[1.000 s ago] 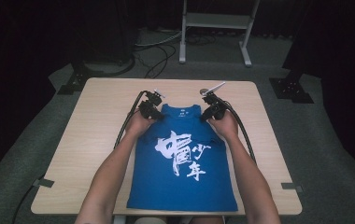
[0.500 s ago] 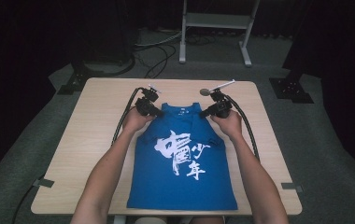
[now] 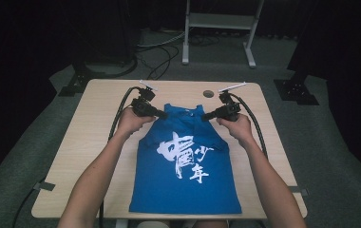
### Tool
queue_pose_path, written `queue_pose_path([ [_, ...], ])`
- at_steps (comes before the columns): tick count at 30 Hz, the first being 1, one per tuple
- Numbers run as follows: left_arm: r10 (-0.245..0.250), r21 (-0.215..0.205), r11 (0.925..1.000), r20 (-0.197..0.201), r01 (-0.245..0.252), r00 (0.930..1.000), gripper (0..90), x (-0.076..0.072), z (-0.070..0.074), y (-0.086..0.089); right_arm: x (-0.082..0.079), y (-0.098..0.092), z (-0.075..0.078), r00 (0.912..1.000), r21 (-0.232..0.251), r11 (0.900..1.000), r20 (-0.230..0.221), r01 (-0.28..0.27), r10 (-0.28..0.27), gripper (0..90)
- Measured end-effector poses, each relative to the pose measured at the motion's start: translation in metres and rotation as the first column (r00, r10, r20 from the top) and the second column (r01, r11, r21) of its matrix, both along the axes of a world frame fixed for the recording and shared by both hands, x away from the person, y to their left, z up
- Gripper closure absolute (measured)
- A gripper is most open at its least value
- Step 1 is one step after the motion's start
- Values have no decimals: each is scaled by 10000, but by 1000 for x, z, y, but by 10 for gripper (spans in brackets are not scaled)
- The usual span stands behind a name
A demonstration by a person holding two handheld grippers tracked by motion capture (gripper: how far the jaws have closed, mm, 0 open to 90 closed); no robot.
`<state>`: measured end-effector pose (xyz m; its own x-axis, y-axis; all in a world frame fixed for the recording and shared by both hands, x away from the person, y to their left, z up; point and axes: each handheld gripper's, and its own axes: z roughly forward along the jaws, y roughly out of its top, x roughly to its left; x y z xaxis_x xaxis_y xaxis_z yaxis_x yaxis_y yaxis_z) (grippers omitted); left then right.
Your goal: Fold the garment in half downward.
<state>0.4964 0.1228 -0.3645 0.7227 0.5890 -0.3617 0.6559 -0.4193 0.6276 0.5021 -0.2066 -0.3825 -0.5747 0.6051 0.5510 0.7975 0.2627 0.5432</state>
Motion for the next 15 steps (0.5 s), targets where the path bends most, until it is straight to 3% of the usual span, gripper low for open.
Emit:
queue_pose_path([
  [9,-340,-399,9986,-78,337,9994,865,-18,10,3,-16,-3,11,9991,506,9979,153,-407,399,865],
  [10,-357,-451,9984,-114,351,9993,865,-20,10,4,-22,-3,14,9984,729,9959,182,-545,533,865],
  [15,-472,-581,9973,-322,453,9984,865,-33,13,7,-34,-3,14,9965,853,9929,160,-835,824,864],
])
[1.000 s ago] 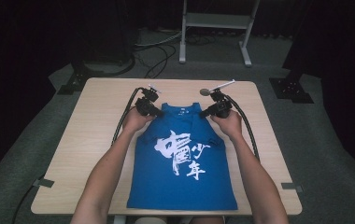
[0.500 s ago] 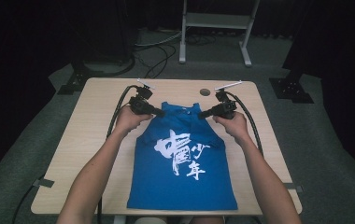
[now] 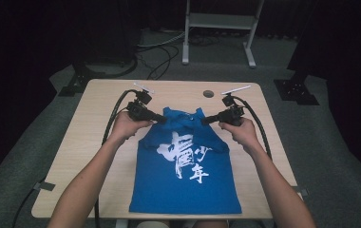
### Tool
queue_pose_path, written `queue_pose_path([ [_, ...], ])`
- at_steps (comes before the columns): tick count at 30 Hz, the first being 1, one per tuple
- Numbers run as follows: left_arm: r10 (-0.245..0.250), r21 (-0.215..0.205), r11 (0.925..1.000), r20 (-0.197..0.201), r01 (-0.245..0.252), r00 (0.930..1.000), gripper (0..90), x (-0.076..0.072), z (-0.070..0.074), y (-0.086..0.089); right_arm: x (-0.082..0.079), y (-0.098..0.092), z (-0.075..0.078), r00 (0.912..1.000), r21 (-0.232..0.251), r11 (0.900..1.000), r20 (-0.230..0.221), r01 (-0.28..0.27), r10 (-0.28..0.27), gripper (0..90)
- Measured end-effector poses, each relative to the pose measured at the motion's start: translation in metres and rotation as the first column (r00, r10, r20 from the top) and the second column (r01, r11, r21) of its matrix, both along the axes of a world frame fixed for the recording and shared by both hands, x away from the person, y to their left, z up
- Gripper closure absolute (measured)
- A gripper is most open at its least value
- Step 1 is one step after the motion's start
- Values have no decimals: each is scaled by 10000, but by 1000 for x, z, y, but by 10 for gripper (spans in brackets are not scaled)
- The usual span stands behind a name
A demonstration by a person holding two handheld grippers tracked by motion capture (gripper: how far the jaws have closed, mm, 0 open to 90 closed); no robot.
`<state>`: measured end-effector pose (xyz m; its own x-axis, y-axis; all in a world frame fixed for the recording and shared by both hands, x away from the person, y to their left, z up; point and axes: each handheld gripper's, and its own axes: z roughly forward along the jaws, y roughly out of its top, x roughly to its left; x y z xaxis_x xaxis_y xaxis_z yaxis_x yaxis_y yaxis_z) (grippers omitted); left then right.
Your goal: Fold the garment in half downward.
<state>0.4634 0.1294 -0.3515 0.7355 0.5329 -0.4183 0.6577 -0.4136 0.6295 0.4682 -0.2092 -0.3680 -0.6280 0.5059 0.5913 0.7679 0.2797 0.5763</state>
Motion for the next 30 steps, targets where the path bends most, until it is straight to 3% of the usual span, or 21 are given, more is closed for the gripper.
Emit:
queue_pose_path([
  [7,-210,201,9996,-158,213,9997,864,-16,7,0,-20,0,1,9993,124,9993,100,-352,351,864],
  [11,-152,367,9992,-529,172,9985,864,-25,8,-3,-26,-1,2,9990,144,9989,109,-446,444,864],
  [19,-81,273,9996,-996,109,9950,863,-41,4,-3,-46,1,2,9964,-29,9966,221,-817,818,863],
  [30,-102,205,9997,-1065,124,9943,862,-65,-3,-5,-68,5,-3,9930,-184,9934,298,-1136,1141,861],
])
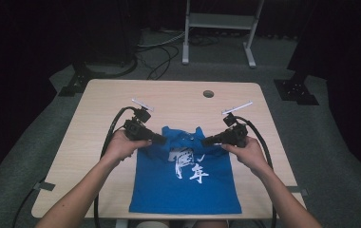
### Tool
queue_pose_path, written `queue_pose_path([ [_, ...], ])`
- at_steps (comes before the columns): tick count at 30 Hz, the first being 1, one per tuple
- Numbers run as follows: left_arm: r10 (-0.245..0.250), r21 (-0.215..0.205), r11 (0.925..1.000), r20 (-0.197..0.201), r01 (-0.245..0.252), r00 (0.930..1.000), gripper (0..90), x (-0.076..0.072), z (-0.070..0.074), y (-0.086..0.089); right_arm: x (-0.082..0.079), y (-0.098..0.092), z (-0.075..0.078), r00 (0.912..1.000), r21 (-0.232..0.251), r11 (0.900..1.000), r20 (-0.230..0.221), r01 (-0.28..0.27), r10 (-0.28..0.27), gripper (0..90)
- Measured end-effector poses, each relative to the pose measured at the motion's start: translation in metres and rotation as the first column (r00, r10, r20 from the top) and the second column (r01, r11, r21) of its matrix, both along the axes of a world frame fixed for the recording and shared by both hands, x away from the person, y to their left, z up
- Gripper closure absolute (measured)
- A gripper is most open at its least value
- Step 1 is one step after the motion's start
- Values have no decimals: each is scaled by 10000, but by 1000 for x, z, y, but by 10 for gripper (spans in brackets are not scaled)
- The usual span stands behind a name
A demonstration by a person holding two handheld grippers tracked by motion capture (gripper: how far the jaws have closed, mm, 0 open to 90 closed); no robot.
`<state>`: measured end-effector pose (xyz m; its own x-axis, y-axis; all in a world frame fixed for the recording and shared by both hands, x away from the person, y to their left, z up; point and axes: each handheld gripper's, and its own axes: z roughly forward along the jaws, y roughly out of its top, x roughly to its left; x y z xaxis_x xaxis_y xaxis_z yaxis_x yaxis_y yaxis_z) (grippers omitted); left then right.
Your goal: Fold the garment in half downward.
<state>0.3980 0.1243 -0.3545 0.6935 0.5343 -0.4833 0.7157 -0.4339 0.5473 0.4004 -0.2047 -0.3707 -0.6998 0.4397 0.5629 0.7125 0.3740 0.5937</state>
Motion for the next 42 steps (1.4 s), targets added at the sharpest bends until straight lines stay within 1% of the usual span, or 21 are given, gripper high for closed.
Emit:
queue_pose_path([
  [2,24,107,9999,14,-24,10000,861,-5,-1,0,-4,0,-1,10000,-14,10000,29,-54,54,861],
  [3,79,72,9999,-4,-79,10000,861,-8,-2,0,-7,0,-2,10000,-89,9999,-1,-80,80,861],
  [4,60,60,10000,-48,-60,10000,861,-9,-2,0,-9,1,-2,9999,-82,9999,73,-144,144,861],
  [6,4,22,10000,-123,-3,9999,861,-14,-4,0,-13,0,-2,9998,27,9998,57,-214,213,861],
  [8,-22,-7,10000,-208,22,9998,861,-19,-5,1,-17,0,-4,9995,32,9995,18,-306,306,861],
  [10,-43,-1,10000,-166,43,9999,861,-22,-5,1,-20,0,-5,9993,-73,9993,-8,-363,363,861],
  [14,-131,-69,9999,-209,129,9997,858,-32,-8,1,-28,-2,-9,9986,-4,9986,23,-521,521,861],
  [17,-180,-93,9998,-116,179,9998,858,-38,-10,0,-34,-1,-11,9977,-67,9977,37,-671,671,861],
  [20,-183,-122,9998,-135,182,9997,858,-44,-13,1,-39,0,-14,9971,-120,9971,13,-756,757,861],
  [25,-312,-8,9995,-21,312,9995,858,-54,-15,0,-47,0,-17,9956,-236,9953,-5,-940,940,861],
  [27,-323,-48,9995,-29,323,9995,856,-57,-16,0,-50,1,-18,9953,-291,9948,-13,-971,972,861],
  [29,-414,54,9991,42,414,9991,855,-60,-17,-1,-52,1,-20,9946,-347,9940,15,-1041,1042,861],
  [31,-531,77,9986,35,531,9986,855,-63,-18,-2,-55,1,-21,9939,-385,9932,16,-1098,1099,861],
  [34,-635,141,9979,133,633,9979,851,-66,-18,-3,-59,2,-21,9932,-525,9918,47,-1163,1167,860],
  [36,-698,202,9974,234,693,9973,851,-69,-18,-3,-61,1,-21,9928,-540,9914,23,-1196,1199,860],
  [37,-723,187,9972,240,719,9971,851,-70,-18,-3,-62,1,-21,9923,-533,9910,111,-1226,1234,860],
  [39,-743,134,9972,352,739,9966,851,-73,-17,-2,-64,0,-21,9916,-456,9906,106,-1287,1293,860],
  [40,-766,85,9970,361,763,9964,851,-74,-17,-1,-65,-1,-21,9916,-452,9907,112,-1280,1286,860],
  [42,-818,124,9966,365,814,9960,850,-76,-18,-1,-66,-1,-21,9907,-450,9898,104,-1351,1357,860],
])
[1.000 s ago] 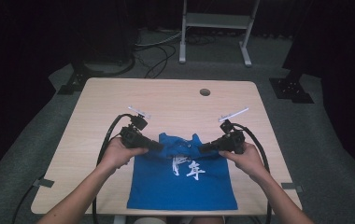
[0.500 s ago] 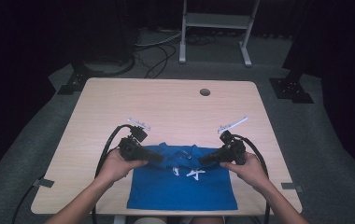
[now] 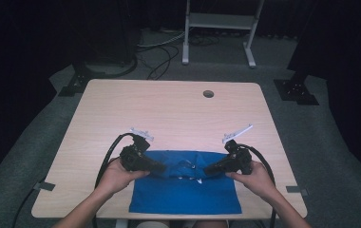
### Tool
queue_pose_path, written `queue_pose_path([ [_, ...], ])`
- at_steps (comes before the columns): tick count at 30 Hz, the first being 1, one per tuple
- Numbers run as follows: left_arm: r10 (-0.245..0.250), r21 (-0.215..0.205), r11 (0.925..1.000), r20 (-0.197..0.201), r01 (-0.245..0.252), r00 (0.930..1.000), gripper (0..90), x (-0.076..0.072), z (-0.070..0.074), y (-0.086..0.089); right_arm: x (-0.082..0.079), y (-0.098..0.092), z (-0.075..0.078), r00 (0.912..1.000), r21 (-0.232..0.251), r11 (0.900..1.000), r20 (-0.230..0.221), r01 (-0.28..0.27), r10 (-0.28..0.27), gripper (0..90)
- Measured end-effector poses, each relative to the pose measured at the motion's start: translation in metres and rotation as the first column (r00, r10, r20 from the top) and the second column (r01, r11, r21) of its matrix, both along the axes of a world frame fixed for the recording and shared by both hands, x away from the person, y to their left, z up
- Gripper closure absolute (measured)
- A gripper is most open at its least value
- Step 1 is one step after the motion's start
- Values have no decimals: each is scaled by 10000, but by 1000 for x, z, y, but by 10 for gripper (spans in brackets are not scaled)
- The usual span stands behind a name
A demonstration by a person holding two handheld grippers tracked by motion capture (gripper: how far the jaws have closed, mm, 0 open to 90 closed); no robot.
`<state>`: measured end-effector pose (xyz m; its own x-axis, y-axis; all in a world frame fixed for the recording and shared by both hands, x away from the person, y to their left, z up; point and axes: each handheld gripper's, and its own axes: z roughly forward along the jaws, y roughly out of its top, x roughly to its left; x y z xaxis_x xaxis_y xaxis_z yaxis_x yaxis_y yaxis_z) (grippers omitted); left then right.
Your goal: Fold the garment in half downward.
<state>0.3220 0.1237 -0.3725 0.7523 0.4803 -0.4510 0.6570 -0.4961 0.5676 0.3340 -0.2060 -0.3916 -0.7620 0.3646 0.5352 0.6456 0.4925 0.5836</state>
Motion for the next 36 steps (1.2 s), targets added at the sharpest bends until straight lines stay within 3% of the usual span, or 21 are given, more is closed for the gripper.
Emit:
queue_pose_path([
  [15,-556,528,9971,256,542,9981,830,-19,-11,-7,-14,3,-11,9988,-349,9983,100,-469,473,857],
  [22,-684,805,9946,358,653,9970,726,-25,-15,-7,-17,1,-14,9986,-439,9978,128,-506,512,839],
  [27,-782,1008,9922,481,731,9958,588,-33,-17,-5,-24,-1,-17,9975,-711,9951,109,-692,702,740],
  [30,-845,919,9925,425,803,9955,527,-37,-18,-3,-28,-3,-18,9964,-908,9925,147,-815,832,657],
  [36,-916,634,9941,554,880,9943,469,-42,-13,4,-33,-10,-15,9966,-890,9928,101,-800,812,605],
])
